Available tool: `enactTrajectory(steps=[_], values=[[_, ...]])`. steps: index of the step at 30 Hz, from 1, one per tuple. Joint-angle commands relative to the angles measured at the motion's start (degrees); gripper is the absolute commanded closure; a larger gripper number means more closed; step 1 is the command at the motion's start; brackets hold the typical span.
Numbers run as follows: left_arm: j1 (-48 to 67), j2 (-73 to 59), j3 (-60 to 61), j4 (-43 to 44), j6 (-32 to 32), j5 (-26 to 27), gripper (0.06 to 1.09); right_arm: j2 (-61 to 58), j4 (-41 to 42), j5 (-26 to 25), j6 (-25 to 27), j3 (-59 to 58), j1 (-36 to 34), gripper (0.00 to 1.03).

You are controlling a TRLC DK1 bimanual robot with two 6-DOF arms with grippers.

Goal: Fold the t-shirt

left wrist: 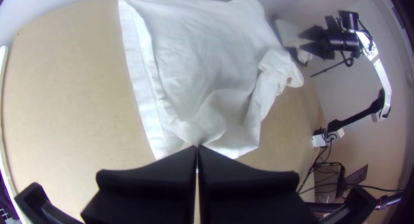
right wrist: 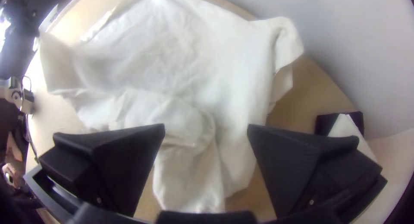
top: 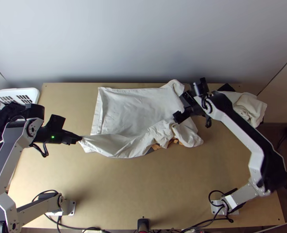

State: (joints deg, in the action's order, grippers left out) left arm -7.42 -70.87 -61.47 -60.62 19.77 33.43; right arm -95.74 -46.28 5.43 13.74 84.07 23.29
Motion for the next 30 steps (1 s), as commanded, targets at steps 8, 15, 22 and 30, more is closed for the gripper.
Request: enactTrajectory(steps=[8, 15, 22, 30], values=[[-0.05, 0.29, 1.44, 0.24, 0.53, 0.5, 1.05, 13.22, -6.01, 0.9, 0.5, -11.65, 14.59, 0.14], [-0.14, 1.88, 2.94, 0.24, 0.53, 0.5, 1.05, 12.25, -5.05, 0.55, 2.26, -15.08, 19.51, 0.14], [-0.31, 2.14, 3.64, 0.15, 0.09, 0.41, 1.05, 6.8, 0.49, -1.12, 4.54, -16.48, 21.18, 0.14], [-1.1, 1.88, 3.38, 0.06, 0.18, 0.41, 1.05, 3.02, 8.49, -3.67, 3.93, -19.3, 19.51, 0.14]])
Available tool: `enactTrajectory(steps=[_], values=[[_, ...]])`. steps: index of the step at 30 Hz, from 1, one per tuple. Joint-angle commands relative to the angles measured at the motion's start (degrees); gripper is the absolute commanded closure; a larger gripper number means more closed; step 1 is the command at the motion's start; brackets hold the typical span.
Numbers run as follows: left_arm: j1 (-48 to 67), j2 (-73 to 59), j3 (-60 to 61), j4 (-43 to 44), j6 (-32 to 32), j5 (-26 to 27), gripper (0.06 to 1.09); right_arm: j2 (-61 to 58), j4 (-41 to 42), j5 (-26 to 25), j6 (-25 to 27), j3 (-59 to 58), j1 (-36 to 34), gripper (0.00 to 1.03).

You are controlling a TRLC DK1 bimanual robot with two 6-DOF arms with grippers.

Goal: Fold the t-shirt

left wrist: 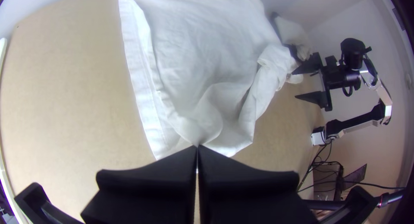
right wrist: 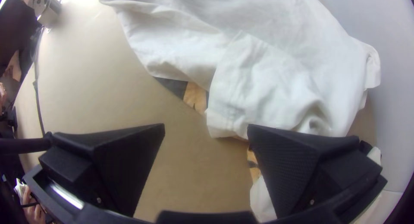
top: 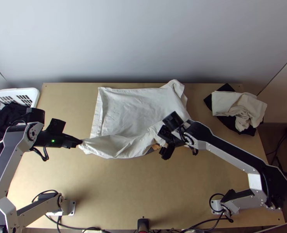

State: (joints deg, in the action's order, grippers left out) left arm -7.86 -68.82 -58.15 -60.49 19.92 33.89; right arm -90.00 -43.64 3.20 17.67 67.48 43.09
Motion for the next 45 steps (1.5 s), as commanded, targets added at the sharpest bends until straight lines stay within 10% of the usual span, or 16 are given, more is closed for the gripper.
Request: enactTrajectory(steps=[1, 9, 20, 45], values=[[-0.76, -0.35, 0.05, -0.07, 0.12, -0.05, 1.05, -3.17, 6.9, -2.06, -0.01, -3.24, -0.29, 0.14], [-0.93, -1.85, -0.65, 0.11, 0.38, -0.05, 1.05, -8.27, 13.05, -6.63, -0.09, -4.2, -0.29, 0.18], [-2.51, -1.58, -1.79, -0.51, 1.52, 0.04, 1.05, -4.31, 11.91, -8.04, 0.61, -4.38, -1.87, 1.0], [-11.48, 1.4, -5.22, -22.48, 19.8, 0.12, 1.05, 16.34, -39.86, 8.49, -1.5, 0.28, 6.04, 1.0]])
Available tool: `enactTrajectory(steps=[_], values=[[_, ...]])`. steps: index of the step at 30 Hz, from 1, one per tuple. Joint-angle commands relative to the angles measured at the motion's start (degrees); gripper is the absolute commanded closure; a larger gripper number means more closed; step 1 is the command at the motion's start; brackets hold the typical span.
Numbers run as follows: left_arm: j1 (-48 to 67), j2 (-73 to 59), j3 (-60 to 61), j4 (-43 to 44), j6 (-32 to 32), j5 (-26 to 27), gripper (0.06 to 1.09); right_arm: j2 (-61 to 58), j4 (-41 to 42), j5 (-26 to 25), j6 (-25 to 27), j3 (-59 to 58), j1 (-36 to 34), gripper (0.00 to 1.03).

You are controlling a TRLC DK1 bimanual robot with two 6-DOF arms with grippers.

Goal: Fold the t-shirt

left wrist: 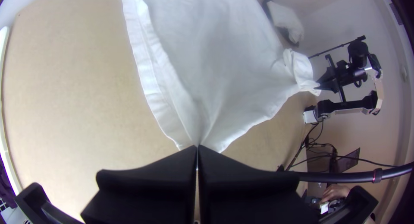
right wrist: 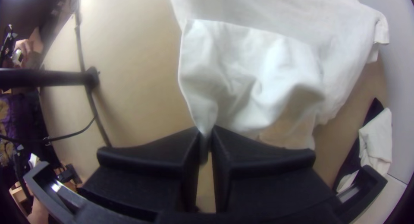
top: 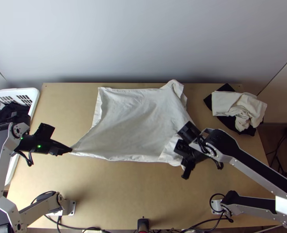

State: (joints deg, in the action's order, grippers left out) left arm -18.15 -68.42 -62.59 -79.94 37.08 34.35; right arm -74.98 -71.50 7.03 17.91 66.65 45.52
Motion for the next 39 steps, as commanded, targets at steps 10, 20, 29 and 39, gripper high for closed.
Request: enactTrajectory(steps=[10, 20, 29, 39], values=[[9.54, 1.01, -0.96, -2.76, 0.27, 0.81, 1.05, 0.54, -13.22, 6.42, -1.56, -5.22, 9.77, 1.0], [24.66, 5.14, 13.98, -2.68, -1.66, -1.65, 1.05, 4.84, -10.58, 13.63, -2.18, -14.53, 13.72, 1.0], [31.25, 4.09, 18.73, -0.39, -3.24, -3.06, 1.02, 3.61, -7.33, 17.49, -2.36, -16.99, 14.42, 0.83], [27.56, 3.3, 9.68, -0.74, -7.02, -1.83, 0.21, -0.34, -7.68, 16.79, -2.88, -2.84, 5.02, 0.03]])
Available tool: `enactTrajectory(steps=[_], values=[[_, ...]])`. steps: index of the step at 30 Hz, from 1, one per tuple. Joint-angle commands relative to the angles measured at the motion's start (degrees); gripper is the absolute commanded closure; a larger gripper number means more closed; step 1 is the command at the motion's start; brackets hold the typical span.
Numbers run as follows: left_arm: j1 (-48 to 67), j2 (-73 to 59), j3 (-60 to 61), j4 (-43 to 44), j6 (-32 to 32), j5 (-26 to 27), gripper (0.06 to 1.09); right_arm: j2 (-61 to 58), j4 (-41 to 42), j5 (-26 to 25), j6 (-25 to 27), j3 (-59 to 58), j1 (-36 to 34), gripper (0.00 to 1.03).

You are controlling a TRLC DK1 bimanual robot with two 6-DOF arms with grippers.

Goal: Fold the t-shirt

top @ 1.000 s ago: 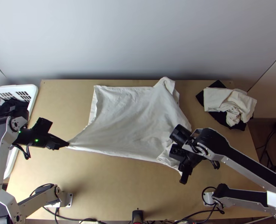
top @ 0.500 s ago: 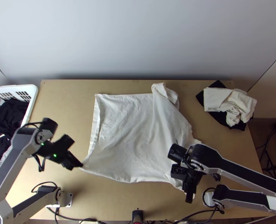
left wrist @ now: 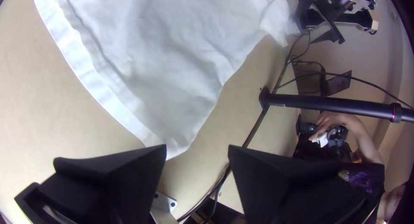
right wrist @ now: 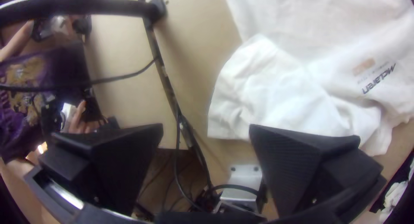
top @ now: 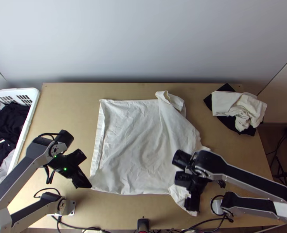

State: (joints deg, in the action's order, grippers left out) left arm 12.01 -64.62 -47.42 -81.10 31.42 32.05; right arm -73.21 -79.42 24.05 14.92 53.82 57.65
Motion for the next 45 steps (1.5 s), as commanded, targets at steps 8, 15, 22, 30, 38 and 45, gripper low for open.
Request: enactTrajectory(steps=[8, 15, 22, 30, 38, 45], values=[[-13.42, -13.43, -26.06, 13.07, -13.58, 1.96, 0.16, -7.03, -1.35, -1.2, -1.47, 29.5, -18.45, 0.03], [-11.04, -29.6, -38.01, 29.16, -28.69, 0.99, 0.16, -7.91, -0.83, -1.29, -2.09, 29.67, -23.19, 0.03], [-10.08, -44.01, -46.71, 40.76, -34.5, -5.95, 0.17, -9.06, 2.95, -1.91, -2.26, 30.82, -29.0, 0.03], [-9.9, -53.94, -51.55, 47.35, -35.11, -14.56, 0.17, -11.34, 4.53, -1.91, -3.4, 33.19, -30.23, 0.03], [-9.02, -59.39, -54.45, 49.55, -35.11, -18.25, 0.2, -13.89, 4.8, -2.78, -3.67, 36.53, -31.28, 0.03], [-7.62, -60.8, -54.8, 48.84, -34.85, -19.13, 0.26, -17.93, 7.0, -3.4, -4.28, 41.36, -33.39, 0.03]])
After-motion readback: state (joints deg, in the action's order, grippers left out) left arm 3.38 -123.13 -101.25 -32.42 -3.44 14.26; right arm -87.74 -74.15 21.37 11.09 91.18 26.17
